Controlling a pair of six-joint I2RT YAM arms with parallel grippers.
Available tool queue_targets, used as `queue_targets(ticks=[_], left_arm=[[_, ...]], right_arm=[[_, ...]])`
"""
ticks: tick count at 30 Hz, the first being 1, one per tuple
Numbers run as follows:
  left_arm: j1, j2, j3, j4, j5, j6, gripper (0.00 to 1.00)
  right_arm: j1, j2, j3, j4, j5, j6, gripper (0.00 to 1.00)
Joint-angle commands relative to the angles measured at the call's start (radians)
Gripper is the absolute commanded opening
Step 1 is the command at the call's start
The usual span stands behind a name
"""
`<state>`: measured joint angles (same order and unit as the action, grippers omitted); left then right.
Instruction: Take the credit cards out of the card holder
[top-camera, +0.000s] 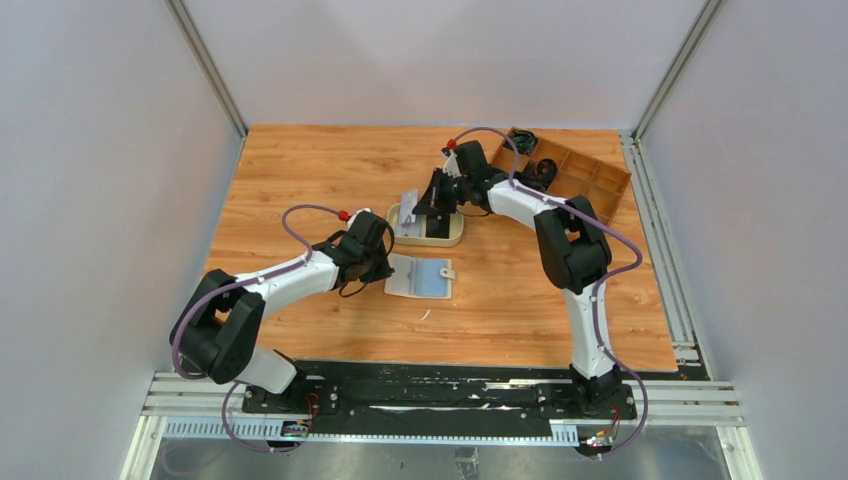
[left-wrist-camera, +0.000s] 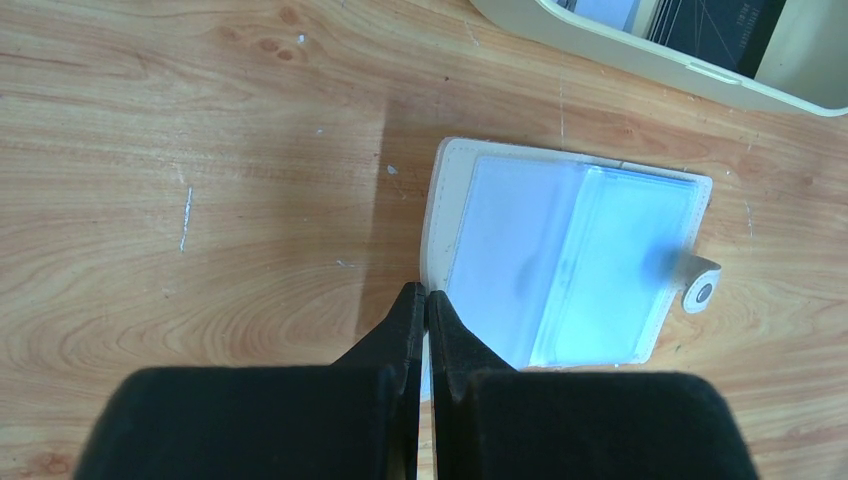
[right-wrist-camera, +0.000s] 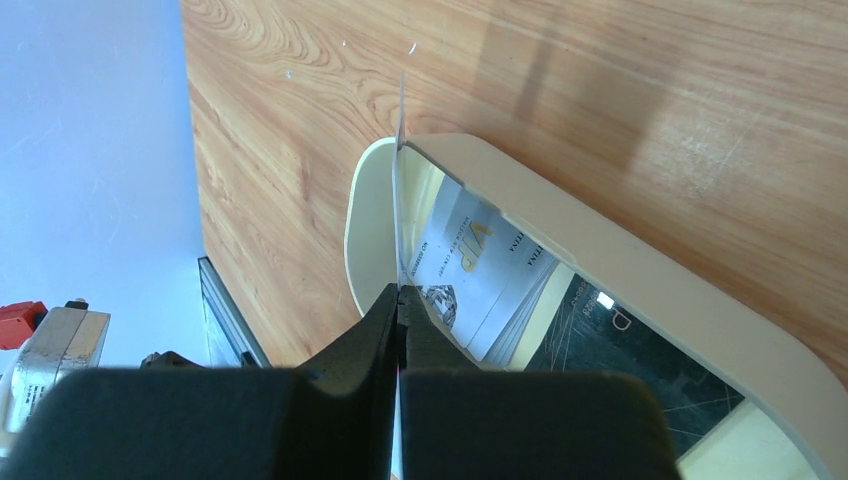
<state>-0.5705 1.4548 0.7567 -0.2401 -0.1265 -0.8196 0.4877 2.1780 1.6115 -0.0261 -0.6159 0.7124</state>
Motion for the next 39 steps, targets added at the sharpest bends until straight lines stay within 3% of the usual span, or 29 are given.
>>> queue_targets(ticks=[1, 15, 26, 33, 39], left_arm=[[0.005, -0.007, 0.012, -0.015, -0.007, -0.001, 0.00], [0.004, 0.016, 0.029, -0.026, -0.005, -0.001, 0.00], [0.005, 0.009, 0.026, -0.028, -0.009, -0.003, 0.00], [0.005, 0.000, 0.020, -0.031, -0.010, -0.004, 0.00], [0.004, -0.012, 0.021, -0.031, -0.011, -0.004, 0.00]], right_arm=[[-0.008, 0.031, 0.017, 0.010, -0.037, 0.022, 0.00], [0.022, 0.016, -0.132, 0.095, -0.051, 0.040, 0.00], [0.031, 0.007, -0.138, 0.095, -0.055, 0.035, 0.01], [0.035, -0.018, -0.102, 0.001, -0.016, -0.027, 0.34], [0.045, -0.083, -0.041, -0.186, 0.098, -0.145, 0.52]])
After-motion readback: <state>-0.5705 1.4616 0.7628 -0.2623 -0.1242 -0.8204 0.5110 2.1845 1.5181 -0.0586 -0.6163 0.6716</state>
